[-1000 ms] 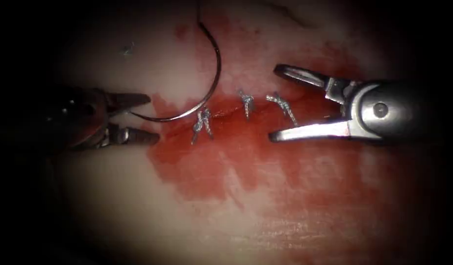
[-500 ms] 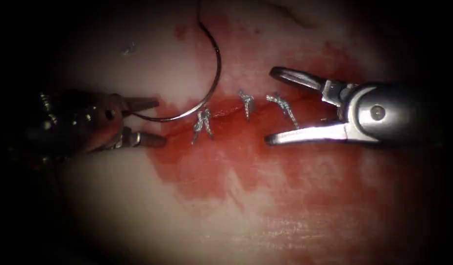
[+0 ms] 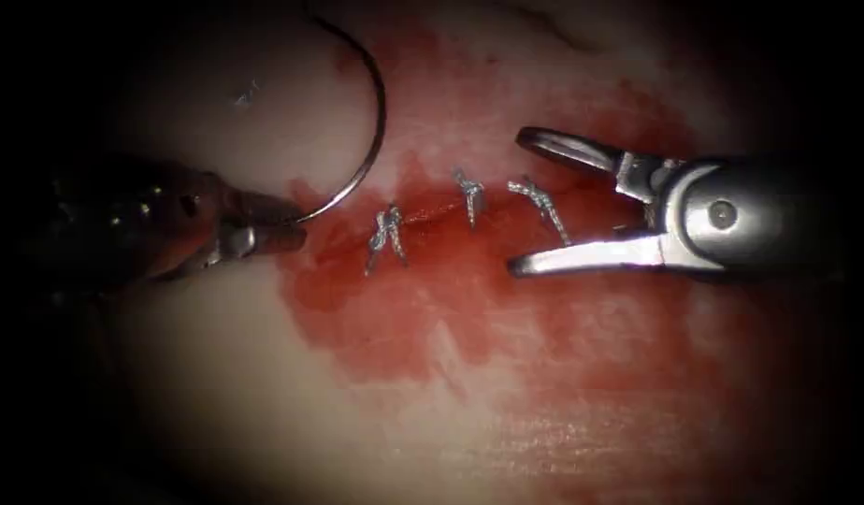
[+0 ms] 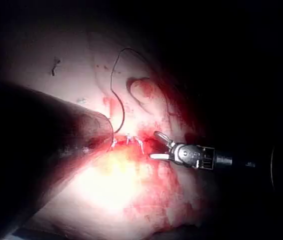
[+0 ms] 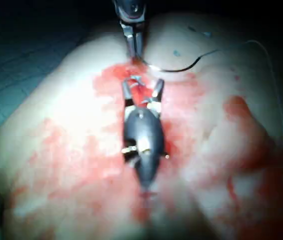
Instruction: Wound Closure
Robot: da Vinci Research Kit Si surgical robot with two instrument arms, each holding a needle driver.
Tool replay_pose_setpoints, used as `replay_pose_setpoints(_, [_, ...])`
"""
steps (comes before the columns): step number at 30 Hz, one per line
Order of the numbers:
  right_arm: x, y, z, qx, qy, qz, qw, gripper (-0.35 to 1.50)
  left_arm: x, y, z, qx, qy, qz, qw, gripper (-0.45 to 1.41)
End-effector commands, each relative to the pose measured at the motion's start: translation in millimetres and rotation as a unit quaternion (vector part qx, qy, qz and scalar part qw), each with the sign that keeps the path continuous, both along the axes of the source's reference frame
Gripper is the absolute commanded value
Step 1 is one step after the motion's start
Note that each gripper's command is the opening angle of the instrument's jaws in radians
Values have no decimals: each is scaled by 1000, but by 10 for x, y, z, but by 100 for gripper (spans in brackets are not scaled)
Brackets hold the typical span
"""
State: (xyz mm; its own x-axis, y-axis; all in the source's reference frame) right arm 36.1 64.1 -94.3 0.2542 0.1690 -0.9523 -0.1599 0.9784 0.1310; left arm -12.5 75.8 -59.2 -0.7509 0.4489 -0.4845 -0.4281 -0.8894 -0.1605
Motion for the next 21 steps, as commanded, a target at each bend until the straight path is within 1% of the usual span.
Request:
replay_pose_setpoints(1, [5, 3, 1, 15, 5, 4, 1000, 133, -7, 10, -3, -25, -7, 12, 1000, -35])
replay_pose_setpoints(2, [3, 4, -1, 24, 3, 11, 1000, 133, -9, 14, -7, -45, -8, 19, 999, -35])
replay_pose_setpoints(5, [-9, 5, -16, 95, 13, 37, 995, 131, -16, 25, -20, -125, -6, 41, 991, -35])
replay_pose_setpoints(6, [-10, 4, -20, 108, 15, 39, 993, 131, -17, 27, -21, -142, -2, 47, 989, -35])
replay_pose_setpoints(8, [-14, 5, -30, 137, 28, 51, 989, 131, -20, 28, -24, -182, 15, 69, 981, -35])
replay_pose_setpoints(9, [-17, 4, -40, 167, 37, 61, 983, 128, -24, 27, -26, -208, 30, 82, 974, -35])
replay_pose_setpoints(11, [-19, 3, -47, 183, 41, 64, 980, 128, -28, 24, -26, -227, 41, 91, 969, -35])
replay_pose_setpoints(12, [-24, 2, -53, 213, 44, 70, 974, 126, -35, 14, -24, -263, 59, 107, 957, -35])
replay_pose_setpoints(13, [-25, 1, -54, 232, 42, 71, 969, 126, -38, 10, -22, -273, 68, 114, 953, -35])
replay_pose_setpoints(15, [-30, -1, -53, 268, 18, 66, 961, 123, -44, 2, -18, -301, 85, 126, 941, -35])
replay_pose_setpoints(16, [-32, -1, -50, 278, 4, 66, 958, 123, -46, -4, -15, -320, 96, 131, 933, -35])
replay_pose_setpoints(17, [-32, -1, -50, 278, 4, 66, 958, 123, -46, -4, -15, -320, 96, 131, 933, -35])
replay_pose_setpoints(21, [-40, 6, -44, 292, -17, 83, 953, 123, -46, -23, -8, -370, 127, 144, 909, -35])
